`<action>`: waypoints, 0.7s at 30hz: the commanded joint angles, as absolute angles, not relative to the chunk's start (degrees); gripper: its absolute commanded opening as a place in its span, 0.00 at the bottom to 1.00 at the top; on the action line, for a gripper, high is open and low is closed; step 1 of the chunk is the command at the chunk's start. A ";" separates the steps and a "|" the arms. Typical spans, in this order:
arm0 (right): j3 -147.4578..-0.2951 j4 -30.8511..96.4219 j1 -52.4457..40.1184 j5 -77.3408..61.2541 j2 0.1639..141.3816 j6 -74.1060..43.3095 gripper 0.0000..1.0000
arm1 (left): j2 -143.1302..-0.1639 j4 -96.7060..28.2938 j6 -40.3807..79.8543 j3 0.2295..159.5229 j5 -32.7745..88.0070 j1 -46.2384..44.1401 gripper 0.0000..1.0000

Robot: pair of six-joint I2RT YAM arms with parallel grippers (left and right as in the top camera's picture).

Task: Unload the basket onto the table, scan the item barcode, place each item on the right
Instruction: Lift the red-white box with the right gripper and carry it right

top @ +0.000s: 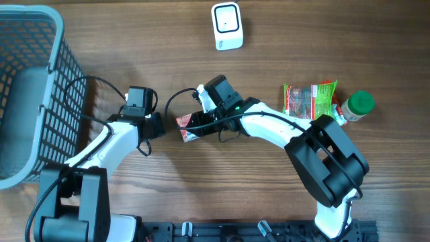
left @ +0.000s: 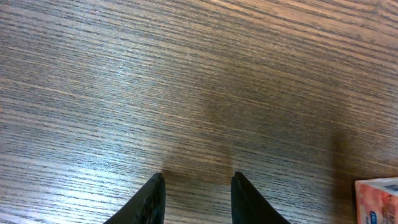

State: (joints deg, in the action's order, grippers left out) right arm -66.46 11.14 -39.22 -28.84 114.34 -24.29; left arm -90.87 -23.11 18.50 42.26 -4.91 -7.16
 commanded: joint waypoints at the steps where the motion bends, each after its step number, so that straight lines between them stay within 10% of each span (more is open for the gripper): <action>1: -65.89 12.01 -39.38 -28.01 115.02 -24.10 0.37 | -91.31 -23.16 18.24 42.00 -5.85 -7.40 0.32; 8: -63.24 9.67 -39.42 -27.90 115.02 -24.16 0.31 | -91.31 -23.18 18.24 42.00 -5.85 -7.40 0.35; 14: -63.75 8.71 -38.28 -31.22 114.56 -24.18 0.04 | -91.31 -23.62 18.39 42.00 -5.85 -7.40 0.63; 18: -64.12 9.28 -33.67 -43.72 111.26 -23.40 0.04 | -91.31 -23.62 18.41 42.00 -5.85 -7.40 0.91; 21: -64.12 9.61 -27.88 -57.43 106.30 -16.80 0.04 | -91.29 -23.55 18.39 42.00 -5.87 -7.40 0.92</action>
